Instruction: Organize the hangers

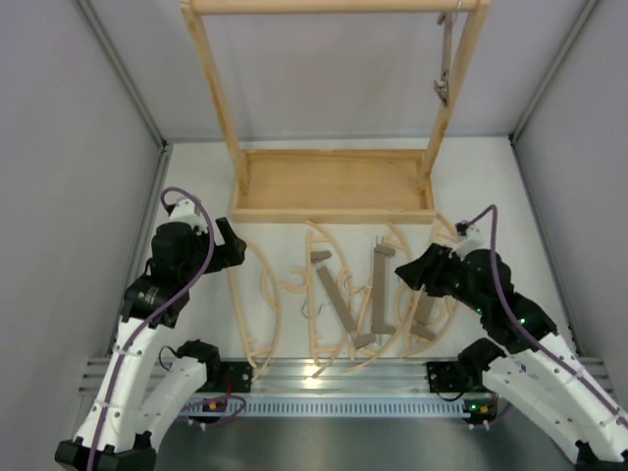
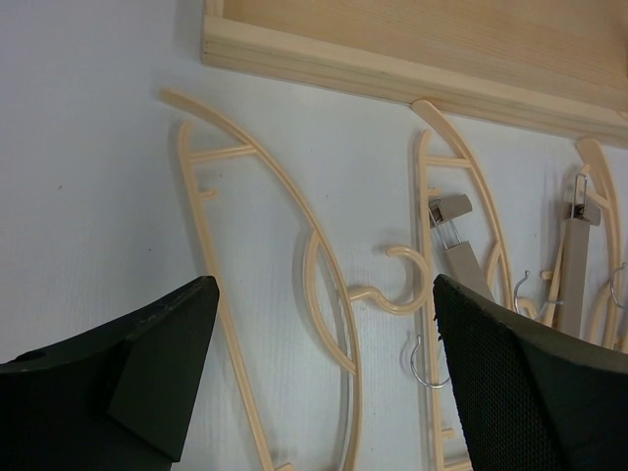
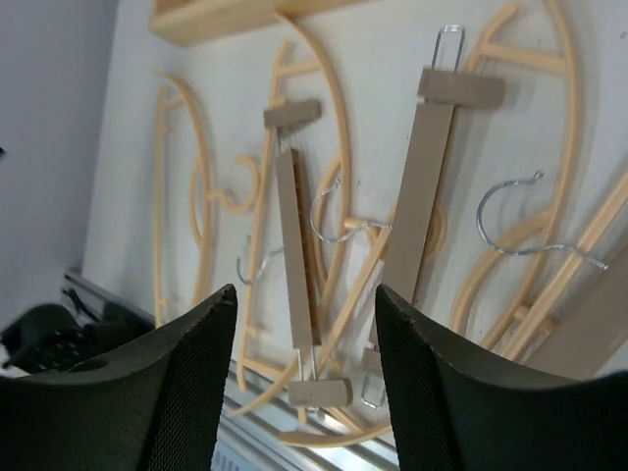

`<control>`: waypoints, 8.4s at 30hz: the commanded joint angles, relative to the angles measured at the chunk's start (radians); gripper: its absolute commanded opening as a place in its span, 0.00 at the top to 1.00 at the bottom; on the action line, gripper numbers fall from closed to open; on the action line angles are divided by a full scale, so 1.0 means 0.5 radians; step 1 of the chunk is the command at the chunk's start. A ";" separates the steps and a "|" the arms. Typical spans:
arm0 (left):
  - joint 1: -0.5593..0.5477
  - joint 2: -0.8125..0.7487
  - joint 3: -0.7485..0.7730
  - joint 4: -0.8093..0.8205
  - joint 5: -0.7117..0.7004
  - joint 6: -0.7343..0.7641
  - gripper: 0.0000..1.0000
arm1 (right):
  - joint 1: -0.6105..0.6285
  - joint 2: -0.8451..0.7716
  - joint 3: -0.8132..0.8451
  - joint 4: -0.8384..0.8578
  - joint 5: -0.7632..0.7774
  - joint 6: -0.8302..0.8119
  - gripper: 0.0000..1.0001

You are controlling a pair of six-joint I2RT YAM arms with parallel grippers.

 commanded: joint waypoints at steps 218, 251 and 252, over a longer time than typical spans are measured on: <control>-0.289 0.037 -0.045 0.102 -0.180 -0.033 0.05 | -0.110 2.091 2.366 0.948 0.797 1.527 1.00; -0.307 0.043 -0.045 0.102 -0.183 -0.030 0.05 | -0.101 1.996 2.342 0.828 0.791 1.469 0.63; -0.307 0.040 -0.045 0.102 -0.183 -0.030 0.05 | -0.101 1.984 2.333 0.843 0.785 1.453 0.61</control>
